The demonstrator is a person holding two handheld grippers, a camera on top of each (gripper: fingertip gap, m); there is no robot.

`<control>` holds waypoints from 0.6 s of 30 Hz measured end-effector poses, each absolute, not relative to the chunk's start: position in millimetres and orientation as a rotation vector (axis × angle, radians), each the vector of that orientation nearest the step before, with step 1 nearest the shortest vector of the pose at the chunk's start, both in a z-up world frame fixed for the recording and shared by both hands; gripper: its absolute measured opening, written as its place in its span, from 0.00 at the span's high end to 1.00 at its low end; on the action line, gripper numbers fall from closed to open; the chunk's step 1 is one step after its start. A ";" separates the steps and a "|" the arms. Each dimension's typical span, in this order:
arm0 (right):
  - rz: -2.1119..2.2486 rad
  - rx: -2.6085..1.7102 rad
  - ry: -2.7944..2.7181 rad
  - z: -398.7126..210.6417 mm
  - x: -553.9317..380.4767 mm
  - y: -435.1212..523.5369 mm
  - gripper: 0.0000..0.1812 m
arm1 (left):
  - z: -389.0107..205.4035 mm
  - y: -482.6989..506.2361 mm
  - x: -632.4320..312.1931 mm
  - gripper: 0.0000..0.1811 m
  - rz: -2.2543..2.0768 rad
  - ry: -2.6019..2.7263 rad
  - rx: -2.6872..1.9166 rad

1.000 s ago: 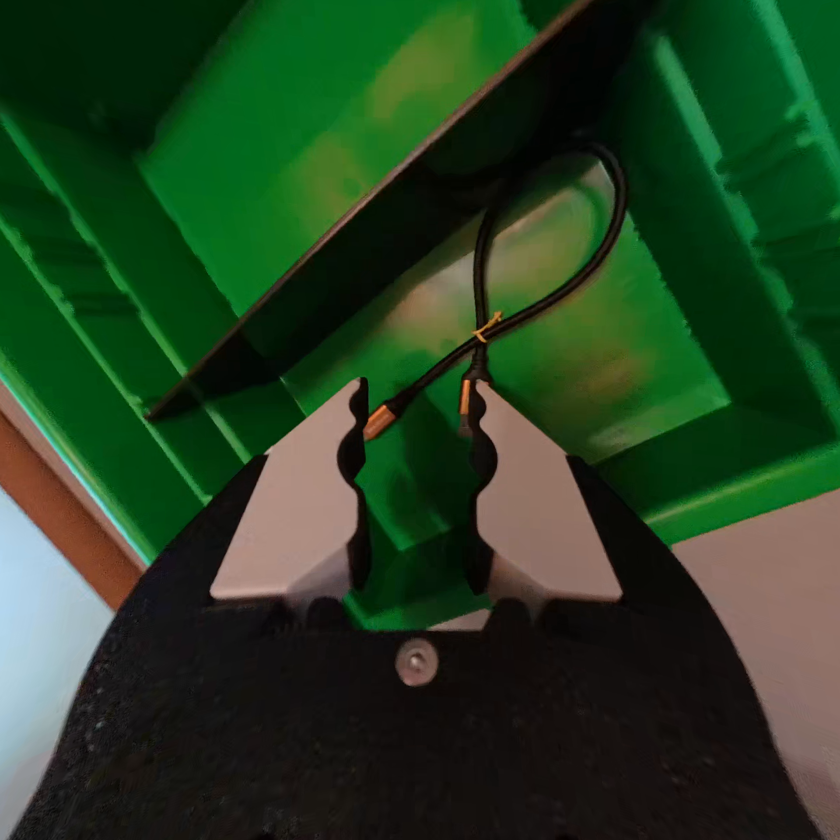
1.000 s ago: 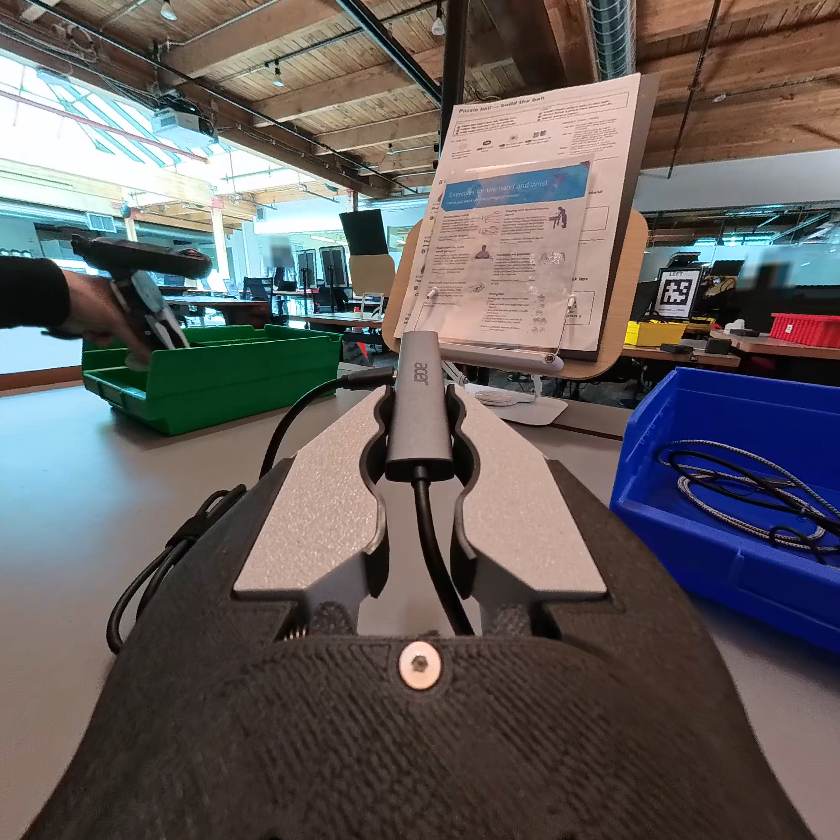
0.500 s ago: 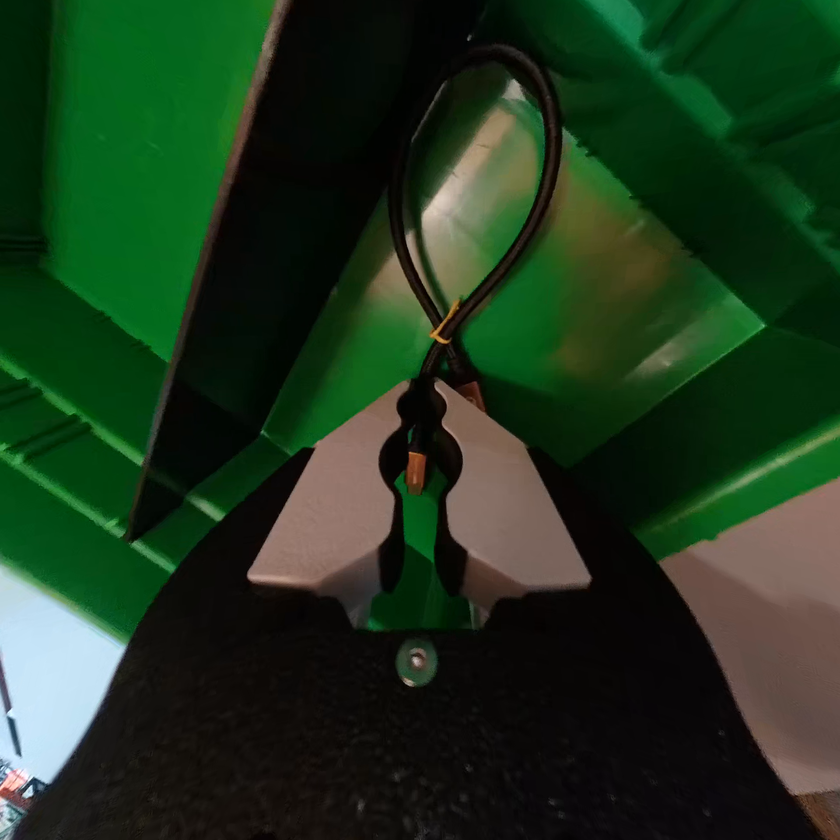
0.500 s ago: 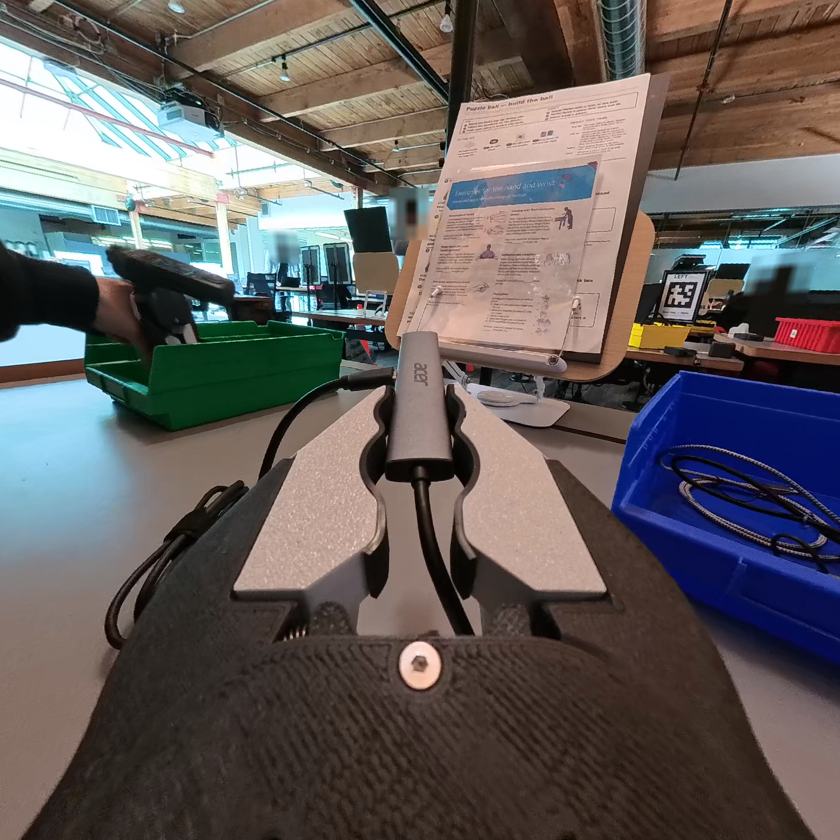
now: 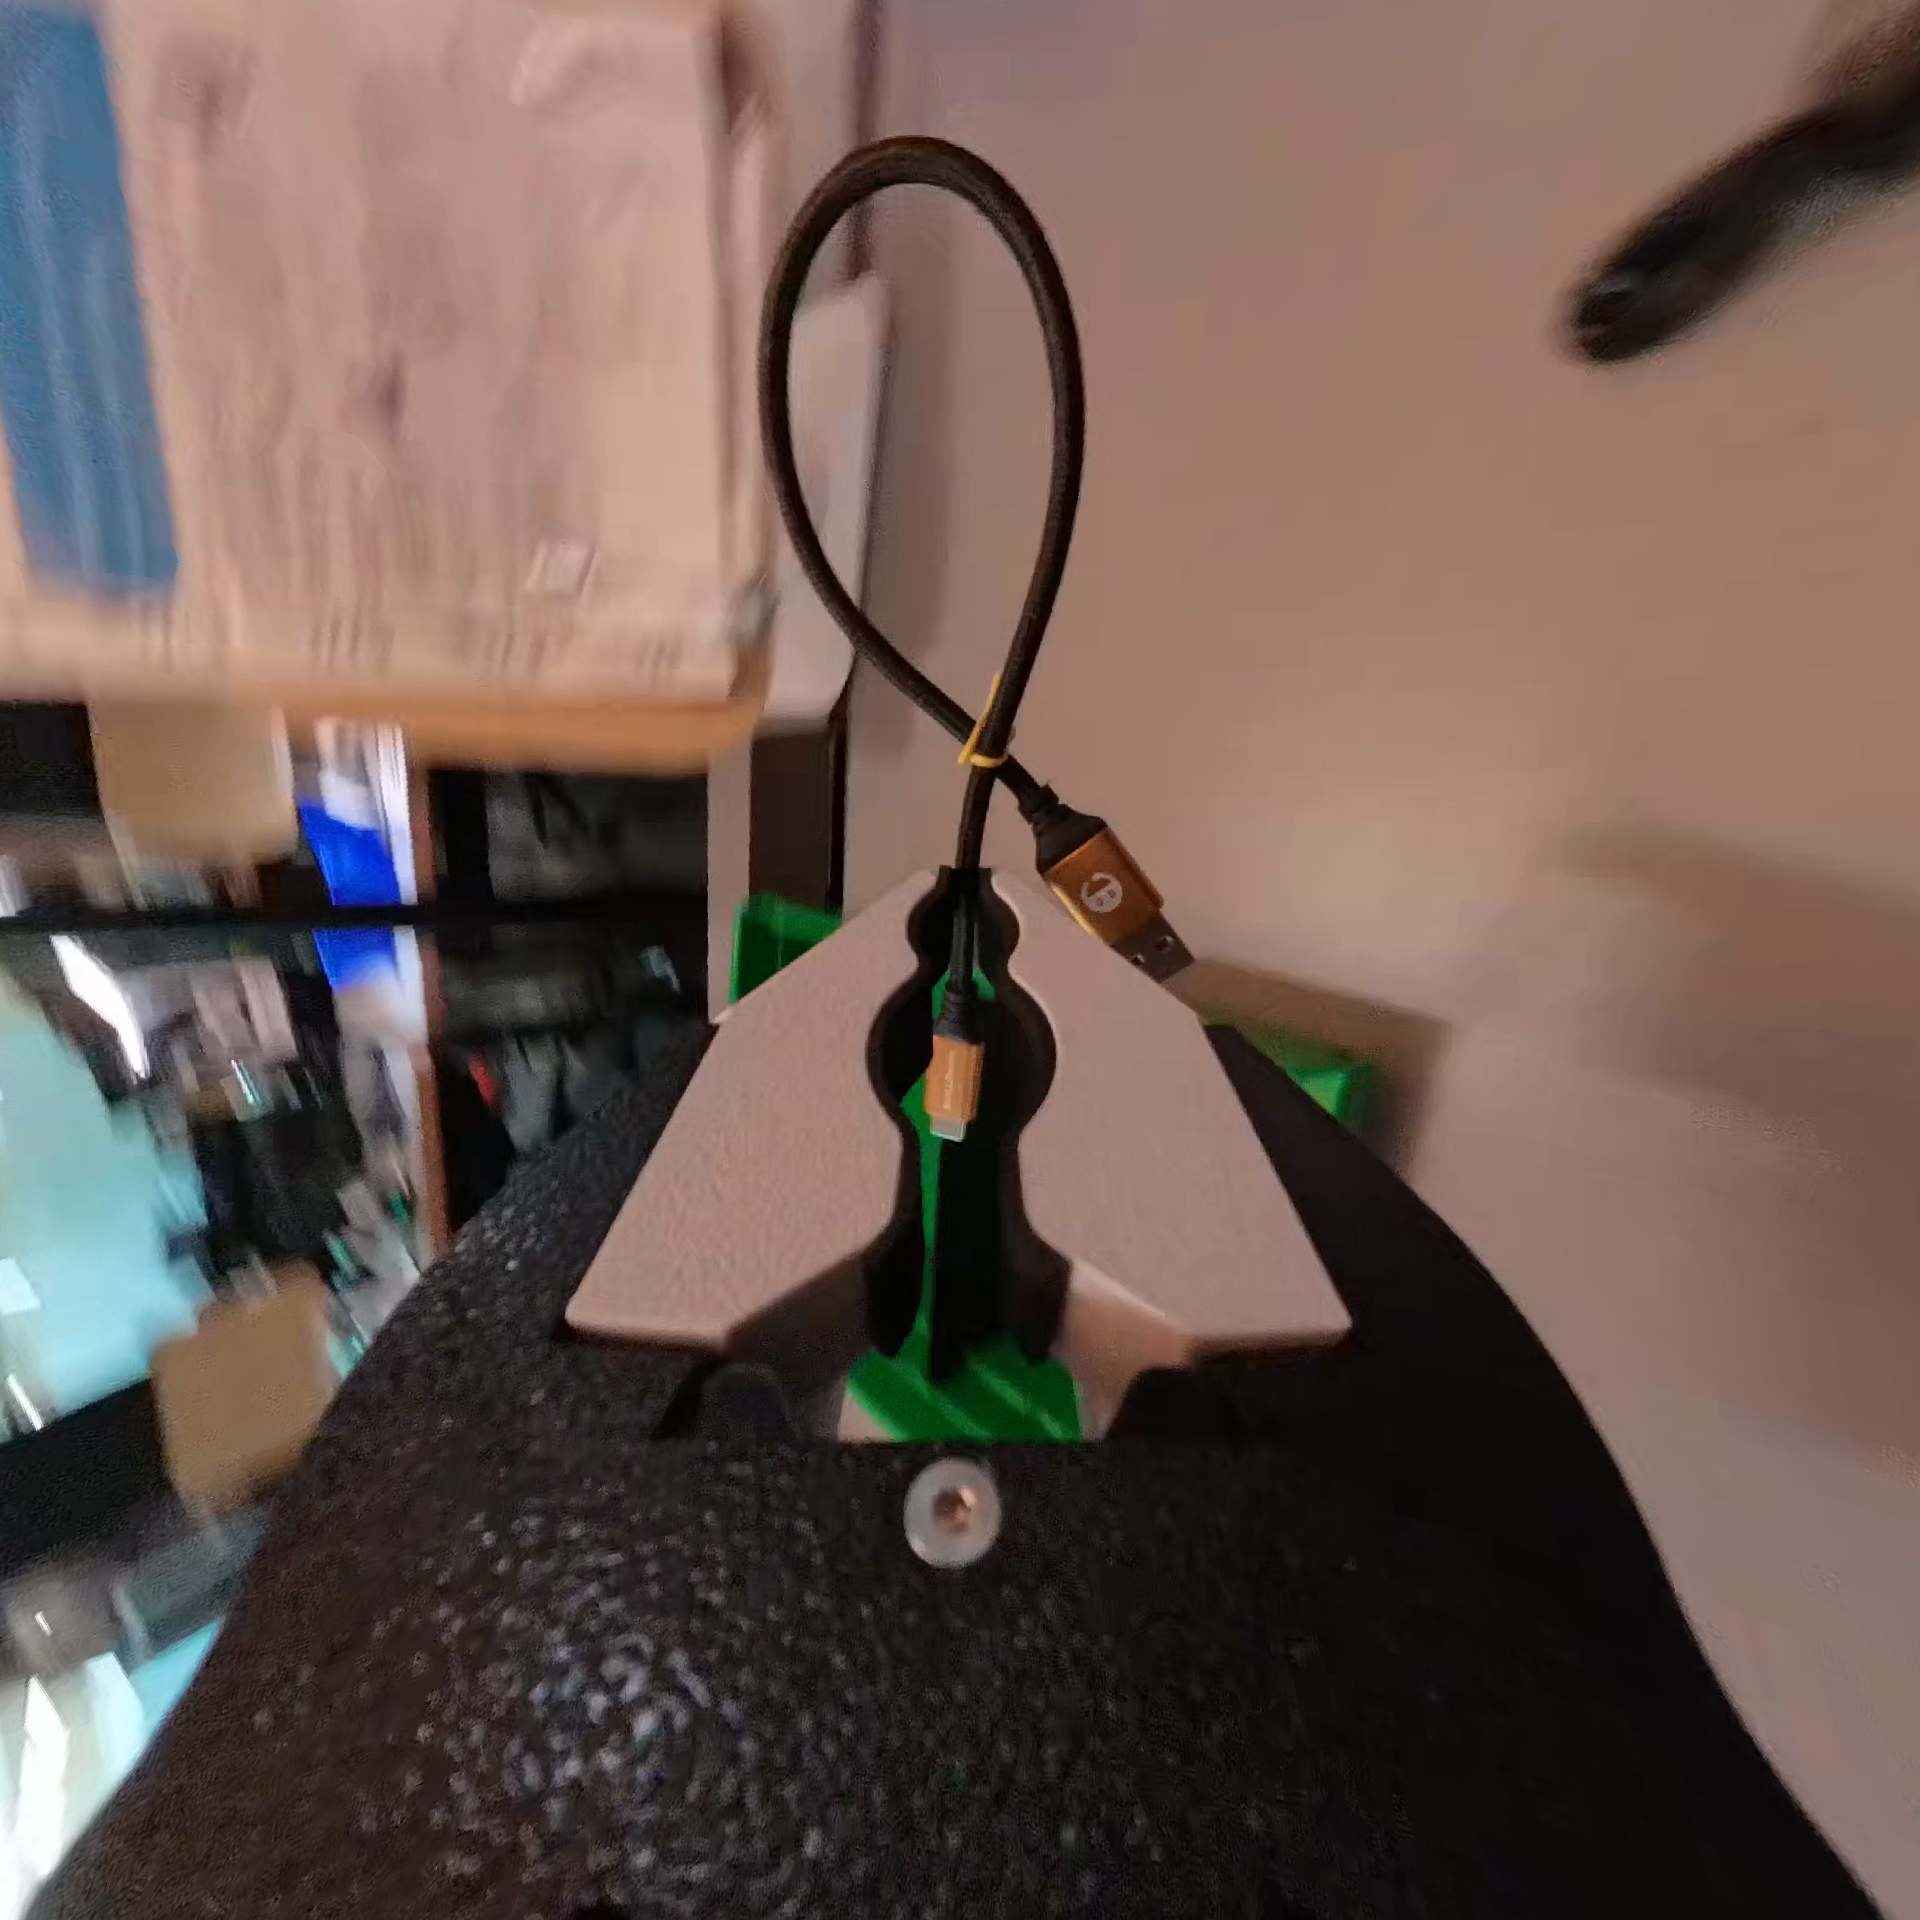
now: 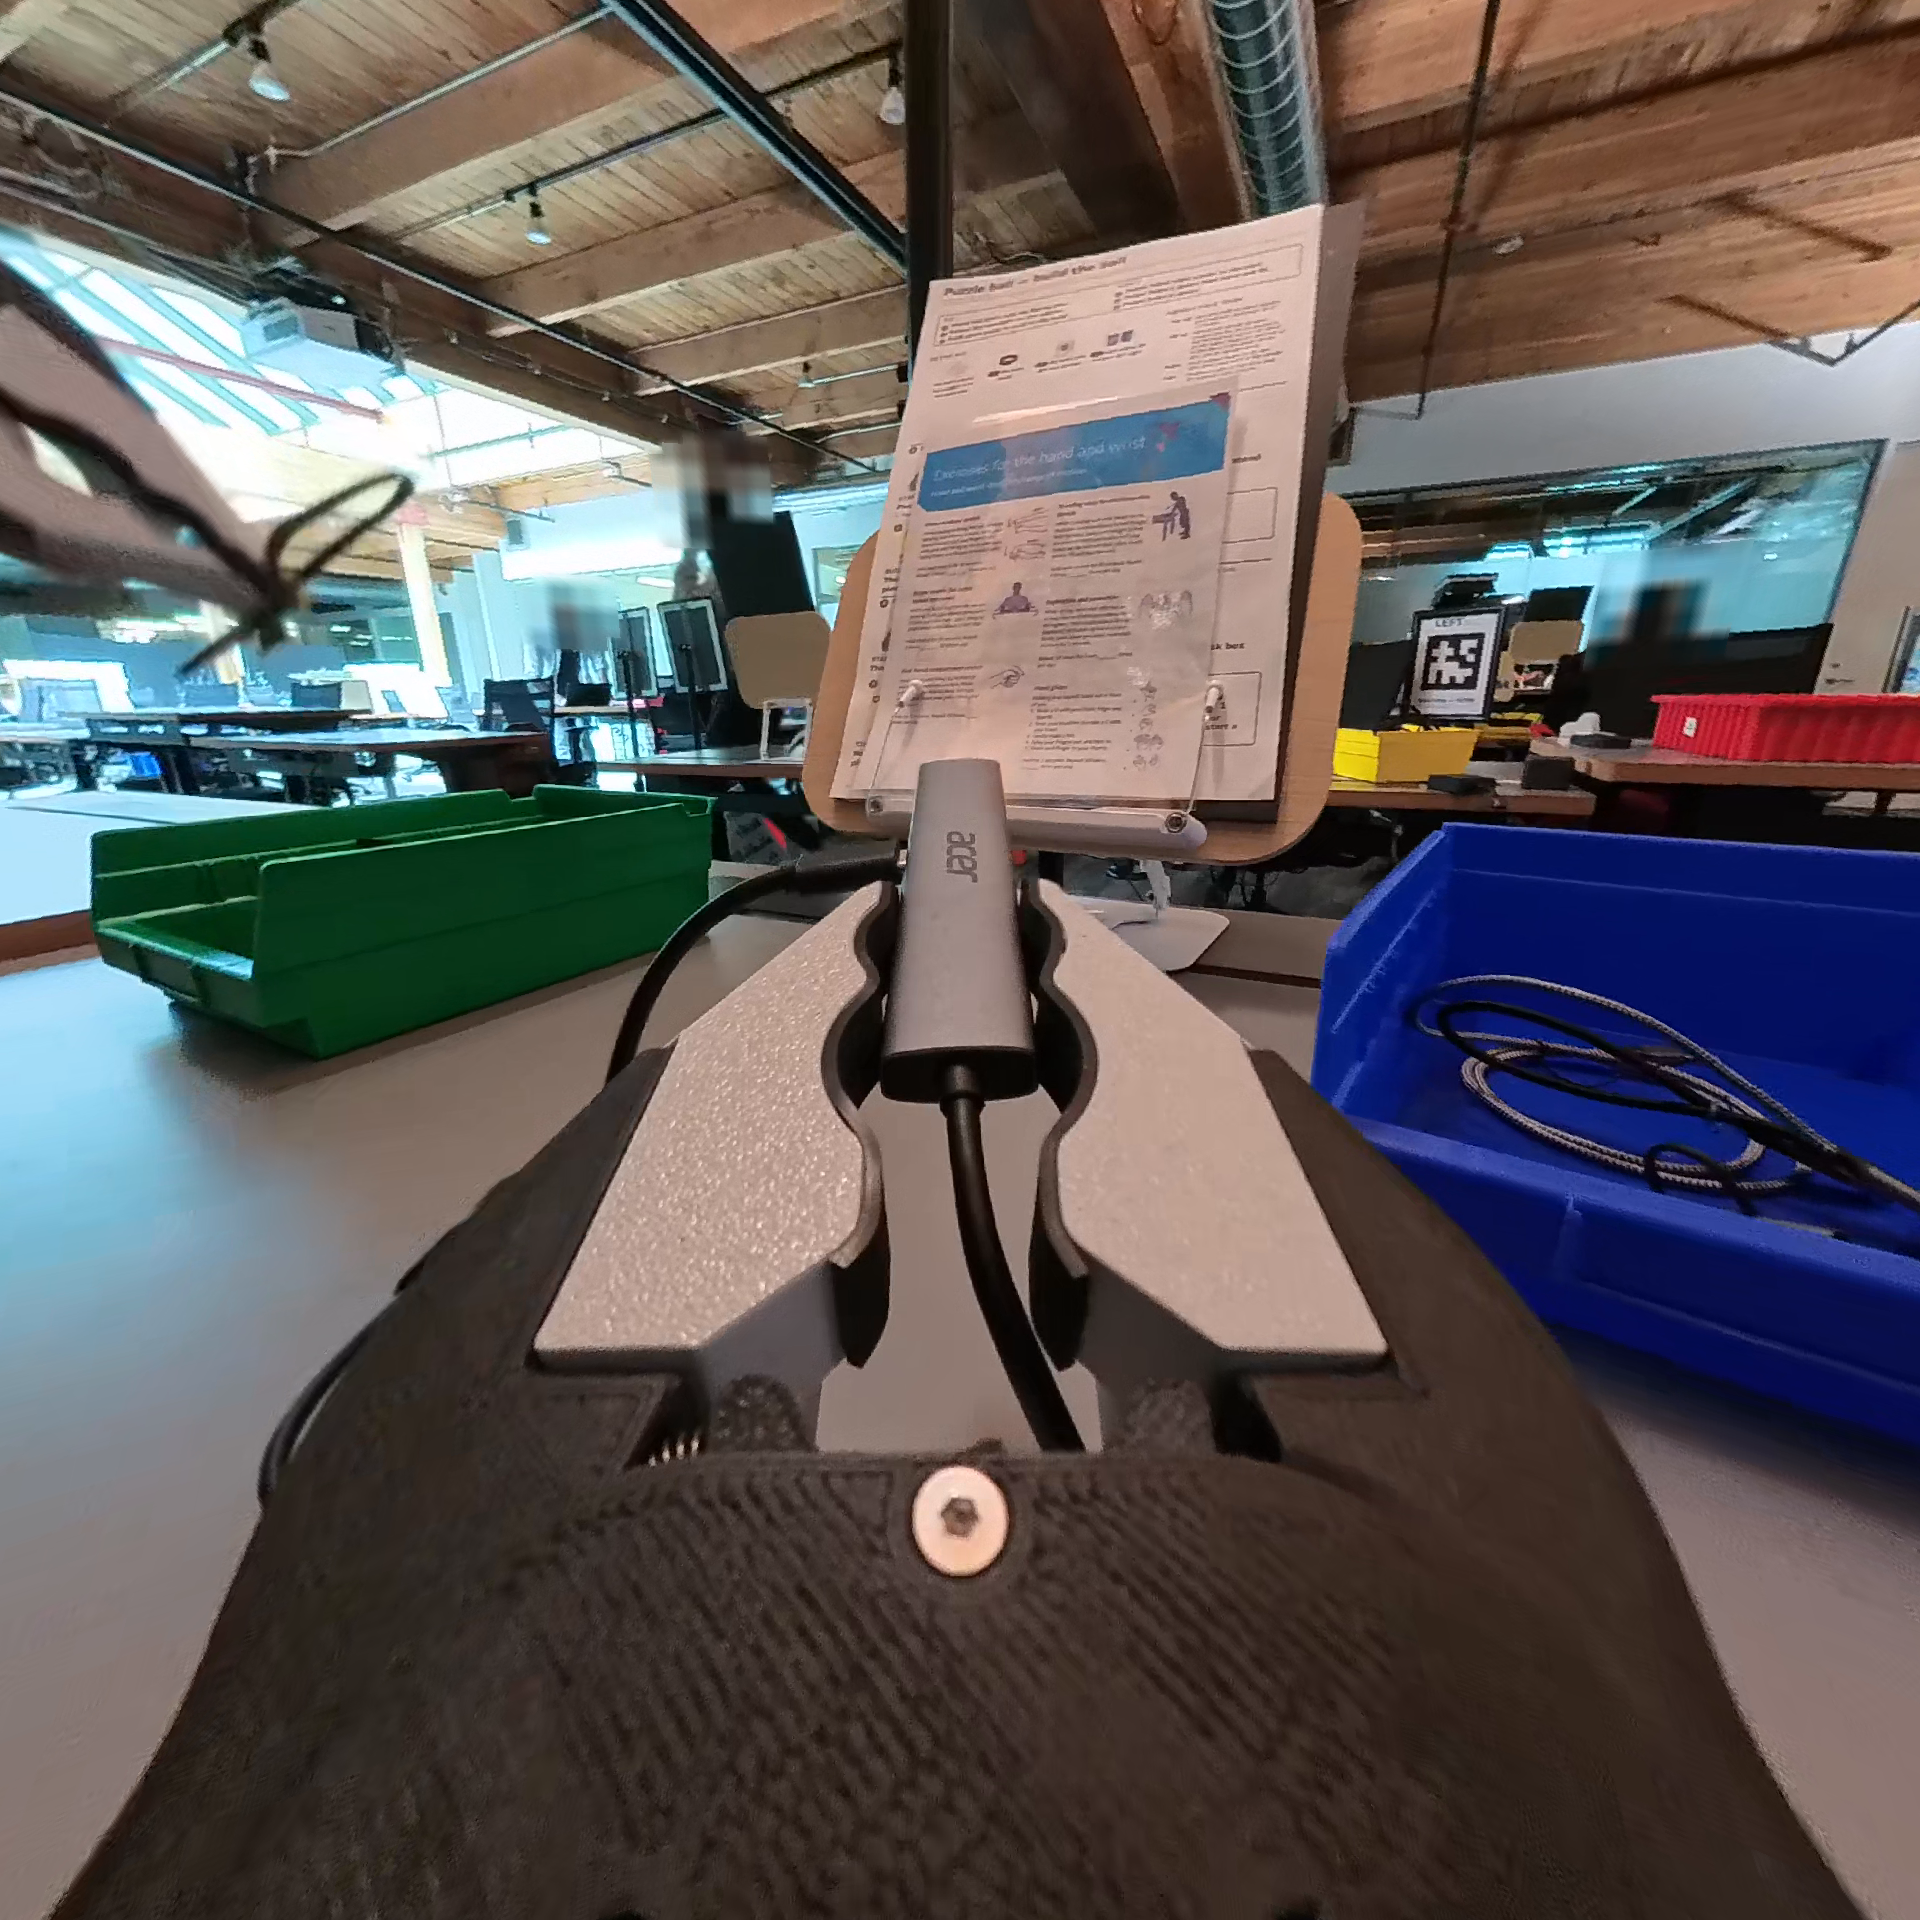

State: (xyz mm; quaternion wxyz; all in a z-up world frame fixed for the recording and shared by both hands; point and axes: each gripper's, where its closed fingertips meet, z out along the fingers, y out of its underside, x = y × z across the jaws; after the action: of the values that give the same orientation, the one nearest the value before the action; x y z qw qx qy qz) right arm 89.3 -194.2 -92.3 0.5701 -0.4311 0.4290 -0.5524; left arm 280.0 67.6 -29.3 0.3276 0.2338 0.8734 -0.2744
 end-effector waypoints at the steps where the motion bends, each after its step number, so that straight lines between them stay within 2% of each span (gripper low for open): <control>1: -1.293 -0.998 1.014 -92.1 88.4 -196.3 0.88 | -45.3 51.6 257.1 0.99 -0.725 2.250 0.787; 4: -1.283 -0.970 1.023 -91.9 85.8 -199.9 0.88 | -113.7 21.6 197.9 0.99 -0.715 2.254 1.119; 7: -1.287 -0.969 1.022 -92.3 84.3 -200.2 0.88 | -160.0 8.5 166.9 0.99 -0.721 2.283 1.253; 14: -1.292 -0.980 1.014 -92.4 84.2 -198.6 0.88 | -215.2 3.7 150.8 0.98 -0.726 2.427 1.274; 18: -1.302 -0.986 1.007 -91.6 84.5 -197.4 0.88 | -220.1 11.9 154.2 0.92 -0.756 2.601 1.054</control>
State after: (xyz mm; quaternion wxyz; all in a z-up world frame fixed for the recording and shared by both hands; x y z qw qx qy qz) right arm 84.5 -197.4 -91.6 0.5741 -0.4206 0.4299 -0.5556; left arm 154.2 11.9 -220.1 0.1174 0.3602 0.8886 -0.2584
